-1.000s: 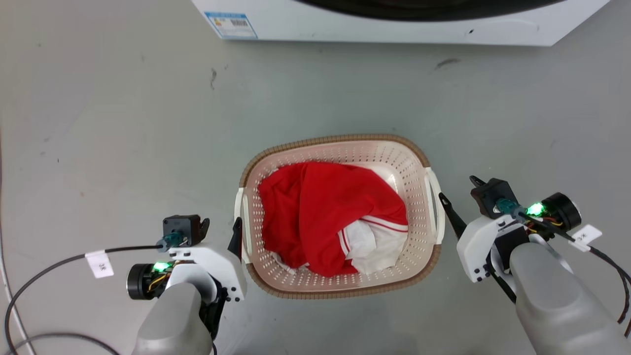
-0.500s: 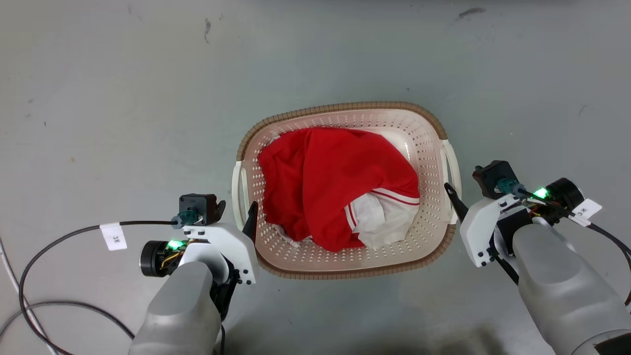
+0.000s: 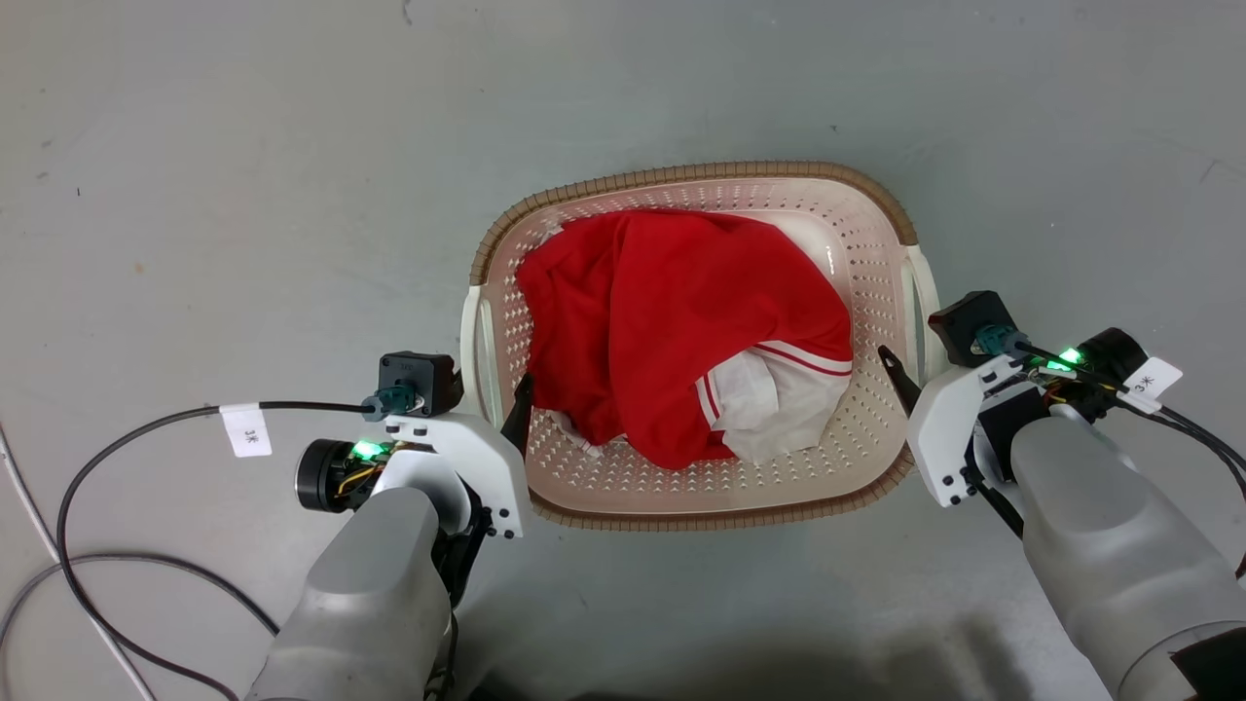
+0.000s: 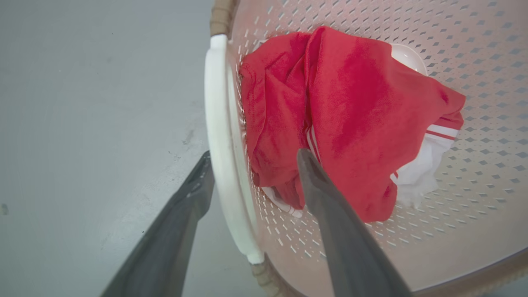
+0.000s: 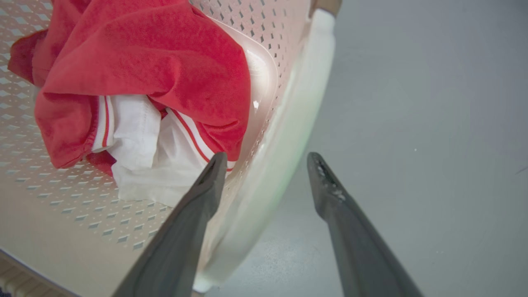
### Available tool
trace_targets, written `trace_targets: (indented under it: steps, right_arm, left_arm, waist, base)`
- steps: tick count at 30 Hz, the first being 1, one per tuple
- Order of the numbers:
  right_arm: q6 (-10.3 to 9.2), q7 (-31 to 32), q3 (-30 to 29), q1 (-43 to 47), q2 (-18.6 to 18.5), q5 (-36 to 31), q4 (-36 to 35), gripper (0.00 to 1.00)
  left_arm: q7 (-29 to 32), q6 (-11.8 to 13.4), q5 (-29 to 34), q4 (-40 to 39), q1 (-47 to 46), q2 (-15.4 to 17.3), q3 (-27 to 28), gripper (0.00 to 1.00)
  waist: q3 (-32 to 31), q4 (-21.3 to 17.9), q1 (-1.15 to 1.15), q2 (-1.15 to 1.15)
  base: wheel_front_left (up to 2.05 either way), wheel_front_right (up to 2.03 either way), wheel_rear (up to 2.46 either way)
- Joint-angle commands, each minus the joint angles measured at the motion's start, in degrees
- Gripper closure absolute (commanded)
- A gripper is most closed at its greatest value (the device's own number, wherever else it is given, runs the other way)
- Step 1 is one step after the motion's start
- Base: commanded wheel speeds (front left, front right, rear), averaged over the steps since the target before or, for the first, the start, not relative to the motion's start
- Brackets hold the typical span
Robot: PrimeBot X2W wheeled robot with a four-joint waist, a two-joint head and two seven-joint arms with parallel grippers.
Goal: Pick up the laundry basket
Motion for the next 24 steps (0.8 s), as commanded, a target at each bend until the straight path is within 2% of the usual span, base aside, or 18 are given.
trace_targets:
  steps: [1, 3, 4, 5, 6, 7, 24]
  right_arm:
    - [-0.06, 0.3, 0.3, -1.0, -0.1, 0.4, 0.2, 0.0]
    - [-0.06, 0.7, 0.6, -1.2, -0.2, 0.6, 0.3, 0.0]
    - [-0.06, 0.9, 0.8, -1.3, -0.2, 0.8, 0.4, 0.05]
    - [-0.06, 0.8, 1.0, -1.5, -0.2, 0.8, 0.4, 0.85]
    - [-0.06, 0.8, 1.2, -1.6, -0.3, 0.8, 0.4, 1.0]
    - [-0.06, 1.0, 1.4, -1.5, -0.3, 0.9, 0.5, 1.0]
    - [-0.01, 1.9, 4.0, 1.0, 1.1, 3.6, 0.5, 1.0]
  left_arm:
    - [-0.1, -0.1, -0.4, 0.3, -0.8, 0.0, -0.7, 0.0]
    - [-0.1, 0.0, -1.0, 0.6, -1.2, 0.0, -1.6, 0.0]
    - [-0.1, 0.1, -1.5, 1.0, -1.3, 0.0, -2.1, 0.0]
    - [-0.1, 0.1, -1.9, 1.4, -1.3, 0.0, -2.7, 0.15]
    - [-0.1, 0.1, -2.0, 1.5, -1.6, 0.0, -3.3, 0.76]
    - [-0.1, 0.1, -2.4, 1.5, -1.8, 0.0, -3.6, 1.0]
    - [0.1, 0.0, -7.4, 4.3, -1.3, 0.0, -9.5, 1.0]
  waist:
    - [0.4, 0.2, 0.0, 0.0]
    - [0.6, 0.3, 0.0, 0.0]
    - [0.7, 0.3, 0.0, 0.0]
    - [0.7, 0.3, 0.0, 0.0]
    - [0.8, 0.3, 0.0, 0.0]
    - [0.8, 0.3, 0.0, 0.0]
    - [-3.6, -0.5, 0.0, 0.0]
  base:
    - [0.0, 0.0, 0.0]
    - [0.0, 0.0, 0.0]
    - [0.0, 0.0, 0.0]
    - [0.0, 0.0, 0.0]
    - [0.0, 0.0, 0.0]
    - [0.0, 0.0, 0.0]
    - [0.0, 0.0, 0.0]
